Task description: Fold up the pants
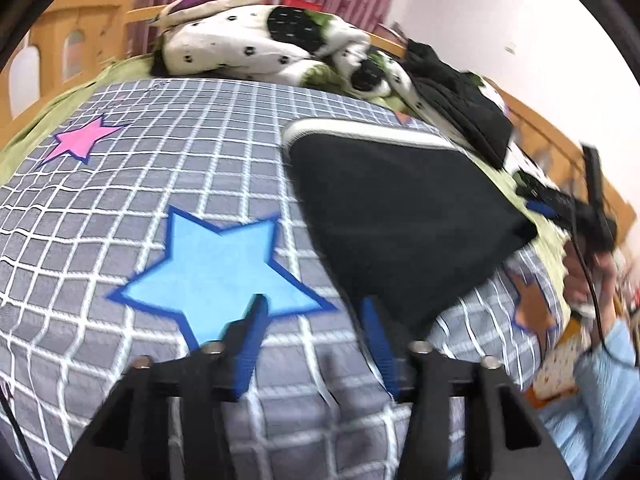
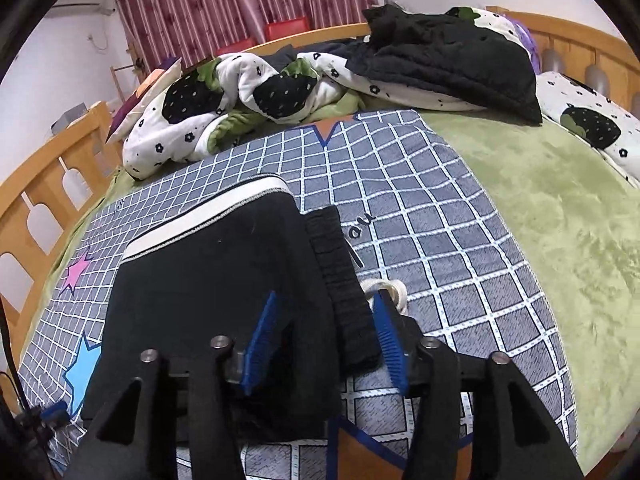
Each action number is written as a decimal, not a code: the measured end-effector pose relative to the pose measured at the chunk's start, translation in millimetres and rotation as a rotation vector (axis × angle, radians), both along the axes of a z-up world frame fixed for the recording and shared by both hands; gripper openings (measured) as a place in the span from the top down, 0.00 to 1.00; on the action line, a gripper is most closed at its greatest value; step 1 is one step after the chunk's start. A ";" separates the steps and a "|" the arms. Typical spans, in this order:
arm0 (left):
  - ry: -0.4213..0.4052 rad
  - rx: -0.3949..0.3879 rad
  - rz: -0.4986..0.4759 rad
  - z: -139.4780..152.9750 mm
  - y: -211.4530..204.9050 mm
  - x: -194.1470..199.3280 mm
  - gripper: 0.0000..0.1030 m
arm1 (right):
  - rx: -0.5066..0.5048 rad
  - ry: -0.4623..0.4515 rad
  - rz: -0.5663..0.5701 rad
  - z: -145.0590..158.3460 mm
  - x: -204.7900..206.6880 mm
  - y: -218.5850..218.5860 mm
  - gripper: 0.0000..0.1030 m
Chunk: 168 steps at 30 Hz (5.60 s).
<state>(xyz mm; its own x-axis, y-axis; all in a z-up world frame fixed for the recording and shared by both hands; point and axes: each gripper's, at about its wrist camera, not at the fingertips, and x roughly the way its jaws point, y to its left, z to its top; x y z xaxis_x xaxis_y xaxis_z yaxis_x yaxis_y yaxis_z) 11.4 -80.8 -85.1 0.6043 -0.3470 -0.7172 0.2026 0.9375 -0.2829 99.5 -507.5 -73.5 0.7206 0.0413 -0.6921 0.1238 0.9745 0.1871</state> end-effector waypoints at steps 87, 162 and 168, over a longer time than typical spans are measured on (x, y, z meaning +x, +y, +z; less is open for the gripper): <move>0.064 0.078 0.104 7.2 136.0 156.8 0.50 | -0.093 0.082 0.257 -25.9 76.4 191.5 0.86; -0.135 0.473 -0.171 -36.5 79.2 19.1 0.60 | -0.192 0.150 0.212 -31.9 -18.3 208.7 0.58; -0.075 0.357 -0.082 -41.4 101.0 33.3 0.79 | -0.240 0.150 0.238 -35.7 -18.9 219.6 0.58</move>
